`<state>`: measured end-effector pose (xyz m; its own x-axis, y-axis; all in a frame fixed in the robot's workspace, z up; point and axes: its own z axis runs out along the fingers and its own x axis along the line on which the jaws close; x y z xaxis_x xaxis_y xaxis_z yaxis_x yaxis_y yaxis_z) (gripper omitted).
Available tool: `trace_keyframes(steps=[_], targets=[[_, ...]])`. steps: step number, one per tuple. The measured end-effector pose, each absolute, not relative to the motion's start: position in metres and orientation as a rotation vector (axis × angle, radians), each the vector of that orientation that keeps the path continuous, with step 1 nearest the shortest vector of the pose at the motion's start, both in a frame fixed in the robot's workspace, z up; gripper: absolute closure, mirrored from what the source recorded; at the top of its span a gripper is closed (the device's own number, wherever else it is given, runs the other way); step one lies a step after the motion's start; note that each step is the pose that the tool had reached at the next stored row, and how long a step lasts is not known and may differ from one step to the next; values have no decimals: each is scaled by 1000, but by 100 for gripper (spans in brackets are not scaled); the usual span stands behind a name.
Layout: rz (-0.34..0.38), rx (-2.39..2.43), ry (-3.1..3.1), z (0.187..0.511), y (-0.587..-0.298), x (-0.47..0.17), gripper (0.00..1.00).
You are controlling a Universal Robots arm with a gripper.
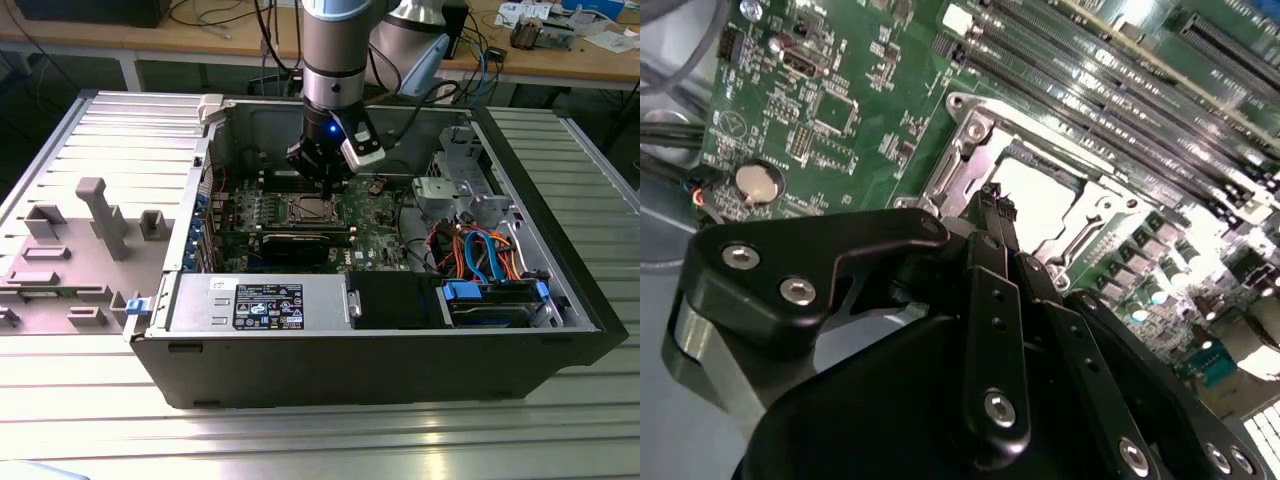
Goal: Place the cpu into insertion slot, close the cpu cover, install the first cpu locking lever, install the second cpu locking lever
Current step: 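Install the second cpu locking lever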
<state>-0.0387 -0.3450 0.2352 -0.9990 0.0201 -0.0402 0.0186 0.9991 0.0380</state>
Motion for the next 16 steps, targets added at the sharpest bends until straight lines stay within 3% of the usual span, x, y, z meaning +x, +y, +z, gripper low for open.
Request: trace_keyframes(steps=[10, 16], targets=[[50, 30, 3101, 251, -350, -39, 89], [112, 31, 3106, 250, -356, -39, 89]])
